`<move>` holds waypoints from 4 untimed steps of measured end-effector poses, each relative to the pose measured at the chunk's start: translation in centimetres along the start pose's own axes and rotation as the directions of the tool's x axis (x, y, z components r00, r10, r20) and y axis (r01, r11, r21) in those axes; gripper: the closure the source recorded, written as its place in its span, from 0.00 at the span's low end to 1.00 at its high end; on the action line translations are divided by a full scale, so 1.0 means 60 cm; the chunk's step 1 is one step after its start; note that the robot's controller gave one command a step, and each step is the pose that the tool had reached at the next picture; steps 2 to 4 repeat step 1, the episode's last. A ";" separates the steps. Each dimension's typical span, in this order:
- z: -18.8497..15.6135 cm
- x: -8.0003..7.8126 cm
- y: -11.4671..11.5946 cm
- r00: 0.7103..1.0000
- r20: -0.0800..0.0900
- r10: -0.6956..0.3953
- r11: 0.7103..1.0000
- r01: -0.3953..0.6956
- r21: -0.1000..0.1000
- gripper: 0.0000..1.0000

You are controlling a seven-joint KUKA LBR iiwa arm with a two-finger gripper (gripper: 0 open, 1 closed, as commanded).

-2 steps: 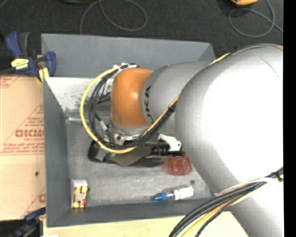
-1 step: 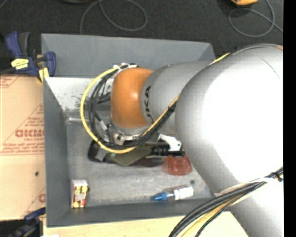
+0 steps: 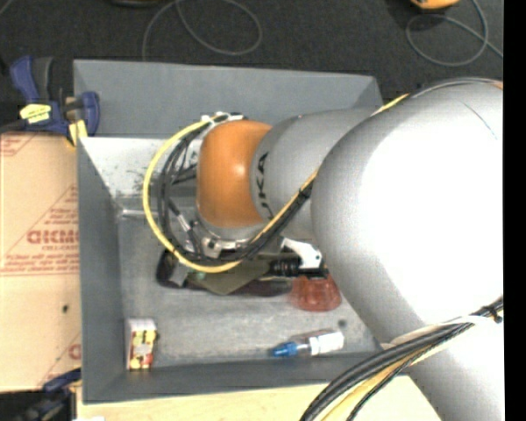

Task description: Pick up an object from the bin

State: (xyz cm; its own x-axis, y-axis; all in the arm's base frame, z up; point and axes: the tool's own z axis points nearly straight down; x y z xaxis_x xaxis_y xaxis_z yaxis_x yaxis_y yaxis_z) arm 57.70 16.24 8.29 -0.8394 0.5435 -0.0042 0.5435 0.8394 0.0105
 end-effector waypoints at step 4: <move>0.000 0.000 0.000 1.000 0.000 0.000 1.000 0.000 0.000 1.00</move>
Offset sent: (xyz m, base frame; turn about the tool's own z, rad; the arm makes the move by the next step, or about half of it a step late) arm 0.0000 0.0000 0.0000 0.0000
